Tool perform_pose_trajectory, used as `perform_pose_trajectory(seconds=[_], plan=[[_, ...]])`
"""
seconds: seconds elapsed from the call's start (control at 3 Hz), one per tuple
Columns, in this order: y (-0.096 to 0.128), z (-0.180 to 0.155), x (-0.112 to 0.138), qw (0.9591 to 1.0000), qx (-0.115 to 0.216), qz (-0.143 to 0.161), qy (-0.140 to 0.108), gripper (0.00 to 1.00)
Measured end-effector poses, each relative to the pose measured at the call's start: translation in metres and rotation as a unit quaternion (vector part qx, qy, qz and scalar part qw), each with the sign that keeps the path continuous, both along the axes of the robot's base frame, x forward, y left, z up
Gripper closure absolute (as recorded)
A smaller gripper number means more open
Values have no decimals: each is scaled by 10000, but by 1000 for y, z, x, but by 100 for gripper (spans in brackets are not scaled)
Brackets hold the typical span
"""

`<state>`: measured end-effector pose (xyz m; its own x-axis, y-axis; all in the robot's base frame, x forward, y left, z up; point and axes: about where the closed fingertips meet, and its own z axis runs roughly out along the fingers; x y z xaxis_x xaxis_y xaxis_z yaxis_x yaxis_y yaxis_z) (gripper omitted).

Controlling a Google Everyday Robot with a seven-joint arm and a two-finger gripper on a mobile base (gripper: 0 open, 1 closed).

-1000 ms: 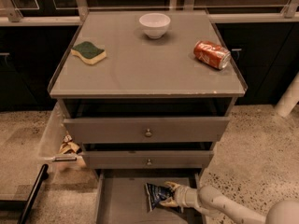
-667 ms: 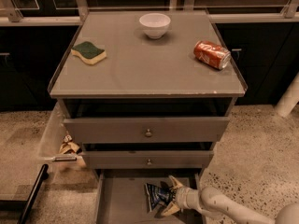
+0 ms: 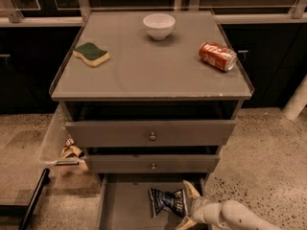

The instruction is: Place blue chip bag into bottom drawer

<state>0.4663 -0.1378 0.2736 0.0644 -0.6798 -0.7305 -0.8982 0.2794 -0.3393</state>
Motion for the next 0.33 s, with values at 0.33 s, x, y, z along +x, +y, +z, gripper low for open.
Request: perform_pose_trajectory(seconds=[0.33], plan=[[-7, 40, -21, 9982, -409, 125, -424, 0]])
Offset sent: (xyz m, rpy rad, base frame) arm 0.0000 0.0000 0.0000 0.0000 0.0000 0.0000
